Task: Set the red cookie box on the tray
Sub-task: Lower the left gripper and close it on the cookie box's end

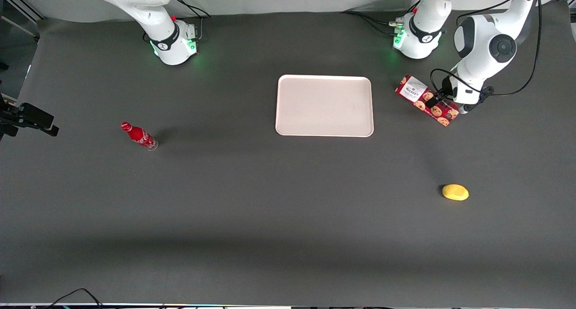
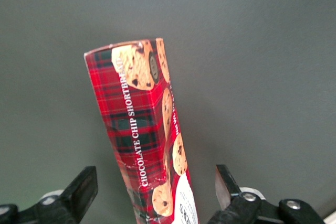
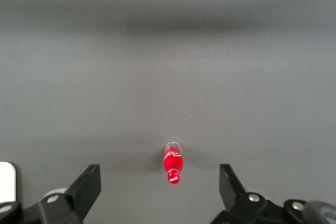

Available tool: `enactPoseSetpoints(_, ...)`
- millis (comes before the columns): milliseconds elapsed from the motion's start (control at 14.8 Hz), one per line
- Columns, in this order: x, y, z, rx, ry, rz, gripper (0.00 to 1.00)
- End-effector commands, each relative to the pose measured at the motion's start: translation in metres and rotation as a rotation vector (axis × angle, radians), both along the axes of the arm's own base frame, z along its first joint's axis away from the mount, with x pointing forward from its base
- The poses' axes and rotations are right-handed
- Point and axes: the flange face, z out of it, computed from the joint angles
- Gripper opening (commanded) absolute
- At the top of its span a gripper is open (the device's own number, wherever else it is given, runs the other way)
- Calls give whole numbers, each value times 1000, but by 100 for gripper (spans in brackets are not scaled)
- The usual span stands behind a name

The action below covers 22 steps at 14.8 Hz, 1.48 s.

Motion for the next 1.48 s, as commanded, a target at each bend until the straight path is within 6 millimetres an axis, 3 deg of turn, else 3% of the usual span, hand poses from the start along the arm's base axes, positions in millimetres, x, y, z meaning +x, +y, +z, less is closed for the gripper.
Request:
enactPoseSetpoints(0,-26,-15,-24,9,25,15,100)
enactPoseSetpoints(337,-29,-22,-43,14,45,1,100)
enactPoseSetpoints(405,-30,-23,-46,14,54,-1,92)
enactPoseSetpoints(742,-29,-23,-46,14,41,-8,0)
enactPoseSetpoints(1147,-26,-28,-42,14,37,-25,0)
enactPoseSetpoints(1282,-12,-37,-31,12,11,-48,0)
enactPoseSetpoints(1417,9,-47,-5,8,-1,-84,0)
